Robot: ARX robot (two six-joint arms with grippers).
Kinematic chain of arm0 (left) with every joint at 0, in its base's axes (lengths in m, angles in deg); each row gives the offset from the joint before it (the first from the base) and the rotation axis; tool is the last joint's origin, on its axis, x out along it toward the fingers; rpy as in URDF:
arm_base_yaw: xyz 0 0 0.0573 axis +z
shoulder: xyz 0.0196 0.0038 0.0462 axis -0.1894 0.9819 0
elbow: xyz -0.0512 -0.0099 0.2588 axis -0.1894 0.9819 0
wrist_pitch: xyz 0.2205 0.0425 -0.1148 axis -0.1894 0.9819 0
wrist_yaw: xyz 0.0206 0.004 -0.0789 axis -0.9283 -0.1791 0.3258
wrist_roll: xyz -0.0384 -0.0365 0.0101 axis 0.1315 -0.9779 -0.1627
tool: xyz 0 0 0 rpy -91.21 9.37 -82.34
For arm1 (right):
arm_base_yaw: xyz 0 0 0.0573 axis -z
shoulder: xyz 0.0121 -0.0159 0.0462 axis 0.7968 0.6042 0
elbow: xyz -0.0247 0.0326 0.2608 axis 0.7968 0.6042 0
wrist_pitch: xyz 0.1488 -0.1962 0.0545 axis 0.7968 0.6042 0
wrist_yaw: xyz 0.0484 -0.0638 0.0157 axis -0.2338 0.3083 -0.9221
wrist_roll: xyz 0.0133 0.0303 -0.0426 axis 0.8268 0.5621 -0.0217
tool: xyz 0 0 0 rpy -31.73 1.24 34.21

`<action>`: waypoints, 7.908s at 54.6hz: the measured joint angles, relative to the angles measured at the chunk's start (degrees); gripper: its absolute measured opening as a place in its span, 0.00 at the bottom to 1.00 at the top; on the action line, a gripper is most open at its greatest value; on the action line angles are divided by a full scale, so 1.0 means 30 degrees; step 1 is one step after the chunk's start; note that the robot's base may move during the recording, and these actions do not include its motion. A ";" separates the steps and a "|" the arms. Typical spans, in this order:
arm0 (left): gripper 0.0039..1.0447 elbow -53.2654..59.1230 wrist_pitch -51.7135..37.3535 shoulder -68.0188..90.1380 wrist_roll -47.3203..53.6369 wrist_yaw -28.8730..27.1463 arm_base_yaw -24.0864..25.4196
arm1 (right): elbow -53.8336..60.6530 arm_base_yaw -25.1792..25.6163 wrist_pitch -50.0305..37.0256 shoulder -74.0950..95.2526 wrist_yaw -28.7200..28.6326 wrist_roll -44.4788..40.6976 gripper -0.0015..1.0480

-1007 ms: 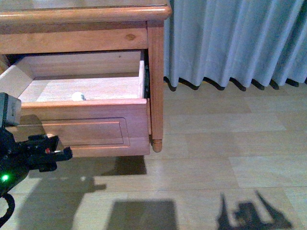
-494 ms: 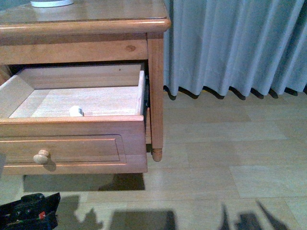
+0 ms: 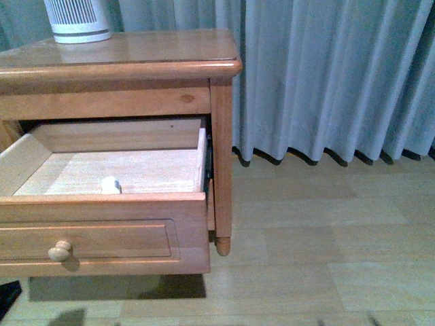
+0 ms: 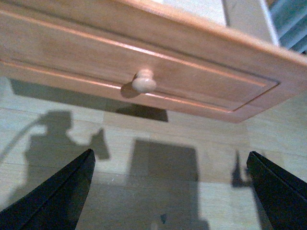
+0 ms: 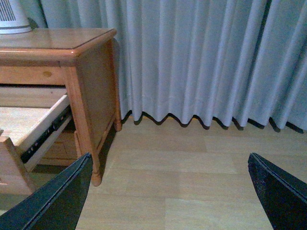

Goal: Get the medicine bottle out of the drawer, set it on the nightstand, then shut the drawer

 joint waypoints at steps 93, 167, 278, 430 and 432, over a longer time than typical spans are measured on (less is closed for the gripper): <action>0.67 0.2543 0.8488 -2.0152 0.5129 -0.4029 0.0087 | -0.8779 -0.0087 -0.1282 1.3471 -0.4226 0.2492 0.93; 0.94 0.2543 0.8488 -2.0152 0.5144 -0.4029 0.0087 | -2.9252 -0.4575 0.1683 4.4727 0.2703 -0.0044 0.33; 0.94 0.2543 0.8488 -2.0152 0.5144 -0.4029 0.0087 | -3.5998 -0.3832 -0.1858 3.9998 0.0597 -0.2091 0.94; 0.94 0.2543 0.8488 -2.0152 0.5144 -0.4029 0.0087 | -2.5281 -0.0816 -1.4222 4.5492 0.1319 -0.6645 0.03; 0.94 0.2543 0.8488 -2.0152 0.5144 -0.4029 0.0087 | -2.4990 -0.0823 -1.4258 4.5353 0.1435 -0.6222 0.03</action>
